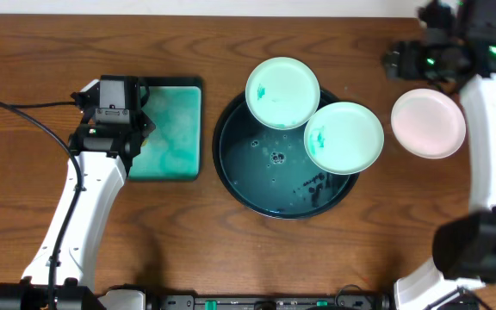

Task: Clean dirty plates on tray and stack at the side
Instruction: 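Move the right gripper to the pale green plate at the tray's top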

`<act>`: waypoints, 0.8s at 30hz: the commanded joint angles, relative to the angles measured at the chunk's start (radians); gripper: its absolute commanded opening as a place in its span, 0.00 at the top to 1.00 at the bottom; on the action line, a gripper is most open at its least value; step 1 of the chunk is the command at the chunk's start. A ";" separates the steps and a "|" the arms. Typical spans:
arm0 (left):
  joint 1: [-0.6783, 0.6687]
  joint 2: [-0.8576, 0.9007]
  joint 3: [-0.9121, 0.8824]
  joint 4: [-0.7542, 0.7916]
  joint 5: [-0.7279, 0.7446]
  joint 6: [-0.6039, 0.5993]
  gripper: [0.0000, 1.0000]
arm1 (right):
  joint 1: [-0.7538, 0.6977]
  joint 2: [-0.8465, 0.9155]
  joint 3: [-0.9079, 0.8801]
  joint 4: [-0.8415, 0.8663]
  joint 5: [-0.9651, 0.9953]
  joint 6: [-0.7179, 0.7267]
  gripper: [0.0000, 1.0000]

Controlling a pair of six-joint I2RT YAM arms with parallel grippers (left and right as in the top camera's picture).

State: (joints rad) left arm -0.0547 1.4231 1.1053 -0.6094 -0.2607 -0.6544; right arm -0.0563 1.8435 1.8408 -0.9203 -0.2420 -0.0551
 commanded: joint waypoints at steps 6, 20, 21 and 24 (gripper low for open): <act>0.004 0.005 -0.002 0.001 -0.002 0.005 0.93 | 0.131 0.218 0.014 0.186 -0.043 -0.050 0.14; 0.004 0.095 -0.002 0.017 0.040 0.006 0.93 | 0.210 0.439 0.014 0.278 -0.083 -0.121 0.17; 0.004 0.099 -0.002 0.021 0.044 0.005 0.93 | 0.215 0.444 0.014 0.278 -0.080 -0.127 0.18; 0.004 0.100 -0.002 0.027 0.044 0.006 0.93 | 0.224 0.454 0.013 0.278 -0.080 -0.126 0.28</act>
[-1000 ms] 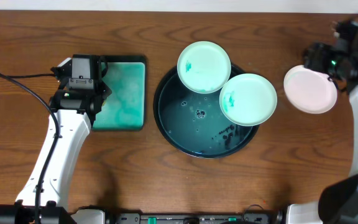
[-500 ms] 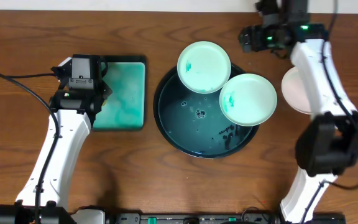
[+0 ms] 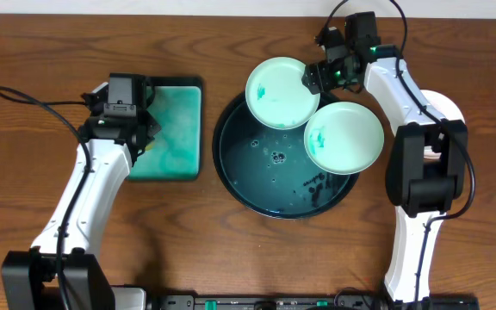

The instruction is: Clean dirty plates on tray and stack at the side

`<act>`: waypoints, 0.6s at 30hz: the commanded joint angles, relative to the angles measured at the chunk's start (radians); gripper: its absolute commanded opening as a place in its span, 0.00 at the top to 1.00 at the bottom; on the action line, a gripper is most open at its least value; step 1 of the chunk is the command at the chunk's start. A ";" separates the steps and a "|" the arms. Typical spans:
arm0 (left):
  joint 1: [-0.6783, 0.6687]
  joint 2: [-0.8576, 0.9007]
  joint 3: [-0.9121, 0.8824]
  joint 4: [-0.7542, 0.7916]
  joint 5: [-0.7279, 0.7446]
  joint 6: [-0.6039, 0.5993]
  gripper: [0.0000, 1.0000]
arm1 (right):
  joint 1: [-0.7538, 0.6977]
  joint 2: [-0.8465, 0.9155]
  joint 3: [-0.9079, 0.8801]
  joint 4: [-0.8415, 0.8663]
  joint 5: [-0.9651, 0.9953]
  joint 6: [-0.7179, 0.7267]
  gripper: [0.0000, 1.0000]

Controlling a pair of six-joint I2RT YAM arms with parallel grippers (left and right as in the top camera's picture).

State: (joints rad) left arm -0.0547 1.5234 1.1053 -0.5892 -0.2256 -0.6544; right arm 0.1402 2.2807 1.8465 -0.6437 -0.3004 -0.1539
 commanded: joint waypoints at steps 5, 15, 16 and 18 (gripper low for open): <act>0.004 0.000 -0.002 0.011 0.009 0.006 0.93 | 0.040 0.031 0.007 0.000 -0.021 -0.027 0.42; 0.004 0.000 -0.002 0.011 0.009 0.006 0.93 | 0.044 0.067 0.006 -0.001 -0.012 -0.026 0.48; 0.004 0.000 -0.002 0.011 0.009 0.006 0.93 | 0.045 0.067 0.007 0.000 -0.017 -0.026 0.52; 0.003 0.000 -0.002 0.012 0.009 0.006 0.93 | 0.046 0.066 0.011 0.000 -0.023 -0.013 0.68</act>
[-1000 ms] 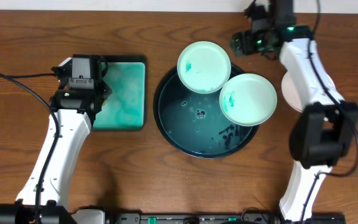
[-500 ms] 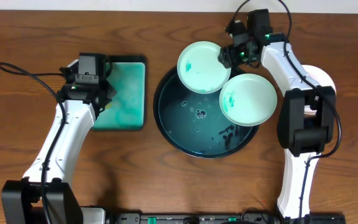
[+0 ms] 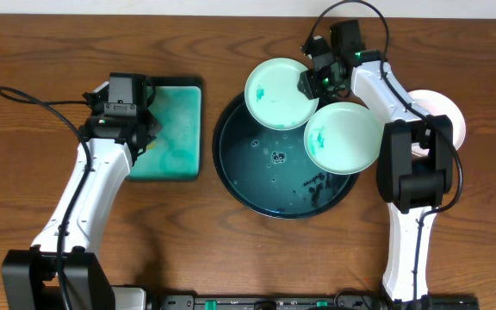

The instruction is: Clean dirty plates on tray and stack at the side

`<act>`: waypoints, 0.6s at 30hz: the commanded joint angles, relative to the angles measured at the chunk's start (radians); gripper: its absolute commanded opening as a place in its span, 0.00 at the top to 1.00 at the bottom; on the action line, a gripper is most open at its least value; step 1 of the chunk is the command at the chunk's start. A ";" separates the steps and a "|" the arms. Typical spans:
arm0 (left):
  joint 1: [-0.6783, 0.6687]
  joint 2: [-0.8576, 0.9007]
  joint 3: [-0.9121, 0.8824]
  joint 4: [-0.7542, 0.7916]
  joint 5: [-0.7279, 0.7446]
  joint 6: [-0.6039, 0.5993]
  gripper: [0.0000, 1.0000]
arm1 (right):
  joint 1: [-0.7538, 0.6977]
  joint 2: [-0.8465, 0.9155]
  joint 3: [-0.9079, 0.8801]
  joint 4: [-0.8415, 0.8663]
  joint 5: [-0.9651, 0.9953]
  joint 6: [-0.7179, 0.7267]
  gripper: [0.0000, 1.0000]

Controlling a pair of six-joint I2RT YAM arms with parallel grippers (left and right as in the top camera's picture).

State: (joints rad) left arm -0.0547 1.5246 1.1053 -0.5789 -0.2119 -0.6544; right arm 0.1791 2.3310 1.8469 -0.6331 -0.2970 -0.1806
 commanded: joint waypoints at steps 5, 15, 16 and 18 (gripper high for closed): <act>0.003 -0.002 -0.002 0.001 0.000 0.007 0.93 | 0.008 -0.010 0.025 -0.038 -0.058 0.080 0.99; 0.003 -0.002 -0.002 0.096 0.314 0.212 0.93 | 0.038 -0.098 0.025 -0.194 -0.092 0.098 0.99; 0.003 -0.002 -0.002 0.108 0.341 0.212 0.93 | 0.042 -0.098 0.025 -0.219 -0.111 0.098 0.99; 0.003 -0.002 -0.002 0.126 0.366 0.211 0.93 | 0.048 -0.092 0.021 -0.267 -0.143 0.098 0.99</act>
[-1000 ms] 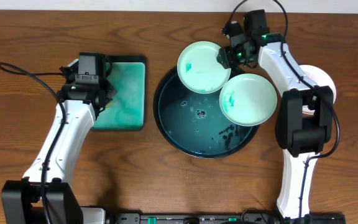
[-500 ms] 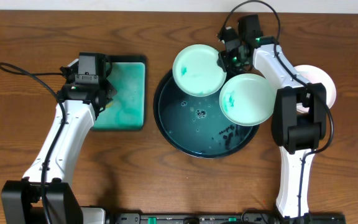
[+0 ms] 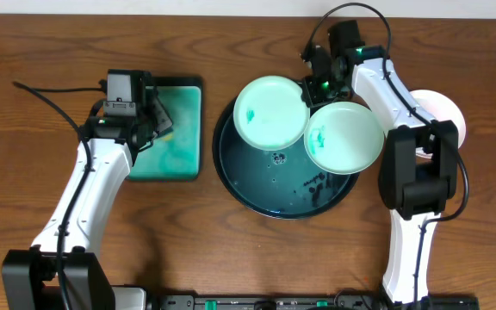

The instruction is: Clean dirty plates on tray and stack at the side

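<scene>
A mint-green plate [image 3: 269,114] with a green smear lies over the upper left of the dark round tray [image 3: 275,194]. My right gripper [image 3: 312,88] is at its right rim, shut on the edge. A second smeared mint plate [image 3: 344,138] rests on the tray's upper right rim. To the right, on the table, a pink plate [image 3: 449,116] is partly hidden behind the right arm. My left gripper [image 3: 162,119] hangs over the green sponge pad [image 3: 179,138], fingers apart, holding nothing.
Dark wet spots and droplets [image 3: 304,182] lie on the tray's floor. The left arm's cable [image 3: 50,95] trails across the table on the left. The table's far edge runs just behind the right gripper.
The left mint plate has shifted down and to the left, further over the tray, with my right gripper at its rim. My left gripper has moved slightly right over the sponge pad.
First my right gripper was at the far right corner above the pink plate, and my left gripper was beside the sponge pad. Then the right gripper was at the rim between the two mint plates. Now the left mint plate sits lower over the tray.
</scene>
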`<act>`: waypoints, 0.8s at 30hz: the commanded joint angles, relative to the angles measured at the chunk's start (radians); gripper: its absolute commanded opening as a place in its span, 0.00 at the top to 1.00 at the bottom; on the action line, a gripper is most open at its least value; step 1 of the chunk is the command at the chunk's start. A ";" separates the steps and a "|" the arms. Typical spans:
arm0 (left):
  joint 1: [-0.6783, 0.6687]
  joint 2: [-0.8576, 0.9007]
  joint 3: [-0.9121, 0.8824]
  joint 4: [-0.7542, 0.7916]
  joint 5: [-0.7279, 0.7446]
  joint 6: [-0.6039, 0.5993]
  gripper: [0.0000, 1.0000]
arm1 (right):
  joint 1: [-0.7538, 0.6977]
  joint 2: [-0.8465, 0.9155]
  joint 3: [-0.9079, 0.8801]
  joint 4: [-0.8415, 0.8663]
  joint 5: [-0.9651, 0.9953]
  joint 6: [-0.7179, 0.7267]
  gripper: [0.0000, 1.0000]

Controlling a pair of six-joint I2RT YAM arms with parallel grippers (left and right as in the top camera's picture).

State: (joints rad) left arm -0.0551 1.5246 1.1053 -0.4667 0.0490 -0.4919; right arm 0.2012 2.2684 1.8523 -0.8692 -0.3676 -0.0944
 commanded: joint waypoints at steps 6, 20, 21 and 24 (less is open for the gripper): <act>0.003 0.018 -0.002 0.077 0.088 0.043 0.93 | 0.052 -0.024 0.010 -0.138 -0.066 0.011 0.99; 0.003 0.251 -0.002 0.162 0.055 0.027 0.93 | 0.059 -0.024 -0.048 -0.129 0.115 -0.008 0.99; 0.003 0.259 -0.002 0.168 0.055 0.027 0.92 | 0.061 -0.024 -0.060 -0.108 0.112 -0.008 0.99; 0.003 0.270 -0.002 0.182 0.029 0.027 0.86 | 0.068 -0.024 -0.095 -0.056 0.087 -0.008 0.99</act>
State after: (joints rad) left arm -0.0551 1.7893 1.1049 -0.2939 0.1146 -0.4675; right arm 0.2550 2.2635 1.7870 -0.9432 -0.2783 -0.0921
